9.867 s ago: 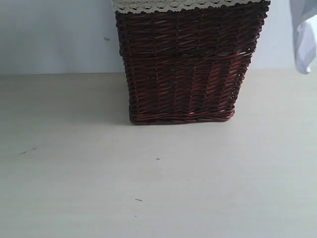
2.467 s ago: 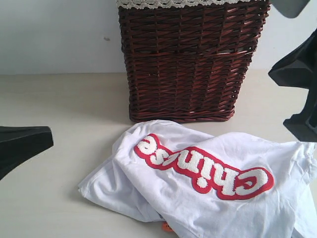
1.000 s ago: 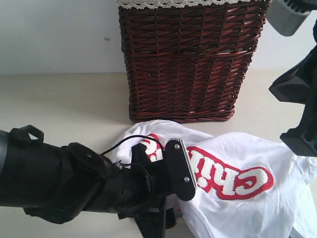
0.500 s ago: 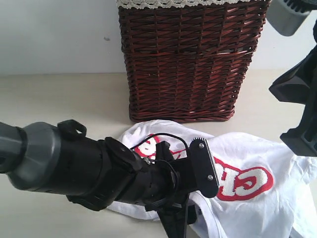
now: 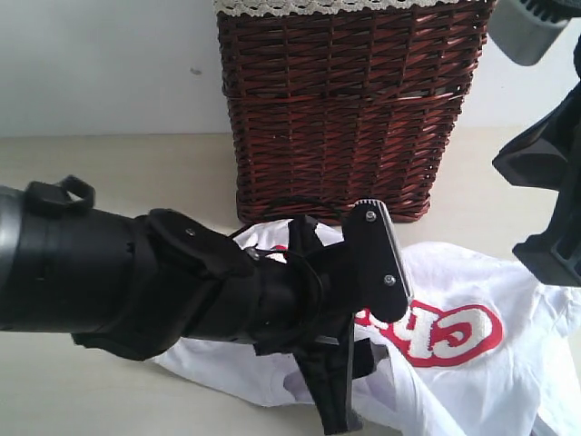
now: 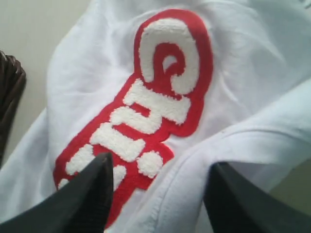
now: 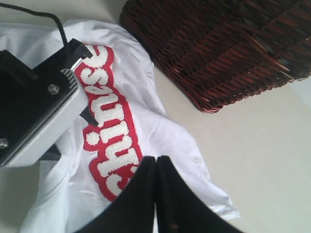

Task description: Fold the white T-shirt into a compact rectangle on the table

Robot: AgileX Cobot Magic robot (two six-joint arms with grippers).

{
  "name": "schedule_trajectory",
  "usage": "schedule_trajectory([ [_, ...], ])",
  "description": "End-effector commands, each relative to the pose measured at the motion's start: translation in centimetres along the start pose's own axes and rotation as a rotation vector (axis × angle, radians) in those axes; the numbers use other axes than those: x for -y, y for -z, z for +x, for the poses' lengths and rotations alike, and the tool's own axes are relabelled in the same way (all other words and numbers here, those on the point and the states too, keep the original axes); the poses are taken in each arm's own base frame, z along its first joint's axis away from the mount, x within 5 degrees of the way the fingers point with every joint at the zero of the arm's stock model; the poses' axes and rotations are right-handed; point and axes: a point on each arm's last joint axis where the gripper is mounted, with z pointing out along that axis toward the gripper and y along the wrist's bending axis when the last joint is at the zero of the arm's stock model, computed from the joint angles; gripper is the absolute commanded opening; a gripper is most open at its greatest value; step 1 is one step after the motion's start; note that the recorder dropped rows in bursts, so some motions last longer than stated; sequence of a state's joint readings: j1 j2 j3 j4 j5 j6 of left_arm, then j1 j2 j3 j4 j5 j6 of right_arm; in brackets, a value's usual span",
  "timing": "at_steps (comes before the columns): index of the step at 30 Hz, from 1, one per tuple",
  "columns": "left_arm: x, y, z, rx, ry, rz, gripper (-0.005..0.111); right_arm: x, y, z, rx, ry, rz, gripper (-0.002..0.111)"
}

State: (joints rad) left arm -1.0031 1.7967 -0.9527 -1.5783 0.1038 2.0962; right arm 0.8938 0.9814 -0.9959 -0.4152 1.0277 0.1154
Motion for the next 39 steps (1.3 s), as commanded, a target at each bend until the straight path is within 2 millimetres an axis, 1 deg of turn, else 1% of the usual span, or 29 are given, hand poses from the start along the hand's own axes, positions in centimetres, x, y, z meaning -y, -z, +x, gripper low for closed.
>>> schedule_trajectory([
  [1, 1.7, 0.9, 1.3, -0.020, -0.038, 0.063, 0.054, 0.0, 0.1, -0.1, 0.015, 0.002, 0.004, 0.000],
  [4, 2.6, 0.9, 3.0, -0.078, -0.055, 0.073, 0.054, 0.0, 0.1, 0.0, 0.015, 0.001, 0.002, 0.000],
  [6, 2.8, 0.9, 3.3, -0.095, -0.055, 0.066, 0.054, 0.0, 0.1, 0.0, 0.014, 0.001, 0.002, 0.000],
  [9, 2.8, 1.2, 3.2, -0.120, -0.065, 0.004, 0.054, 0.0, 0.1, 0.0, 0.014, 0.001, 0.002, 0.000],
  [11, 2.9, 1.8, 2.9, -0.143, -0.086, -0.065, 0.054, 0.0, 0.1, 0.0, 0.014, 0.001, 0.002, 0.000],
  [17, 3.8, 4.5, 2.9, -0.227, -0.102, -0.284, 0.054, 0.0, 0.1, 0.0, 0.010, 0.001, 0.003, 0.000],
  [20, 4.8, 5.0, 3.0, -0.232, -0.018, -0.262, 0.054, 0.0, 0.1, 0.0, 0.010, 0.001, 0.003, 0.000],
  [22, 5.6, 4.9, 2.9, -0.223, -0.009, -0.230, 0.054, 0.0, 0.1, 0.0, 0.009, 0.000, 0.001, 0.000],
  [24, 6.6, 4.8, 3.0, -0.215, -0.037, -0.182, 0.054, 0.0, 0.1, 0.0, 0.009, -0.006, 0.001, 0.000],
  [27, 7.1, 4.3, 3.2, -0.212, -0.040, -0.141, 0.054, 0.0, 0.1, 0.0, 0.009, -0.006, 0.001, 0.000],
  [31, 6.6, 3.3, 4.4, -0.294, -0.083, -0.197, 0.054, 0.0, 0.1, 0.0, 0.009, -0.007, 0.000, 0.000],
  [36, 6.4, 1.8, 6.2, -0.373, -0.079, -0.183, 0.054, 0.0, 0.1, 0.0, 0.009, -0.010, -0.002, 0.000],
  [39, 5.8, 1.3, 7.1, -0.418, -0.090, -0.235, 0.054, 0.0, 0.1, 0.0, 0.009, -0.011, -0.004, 0.000],
])
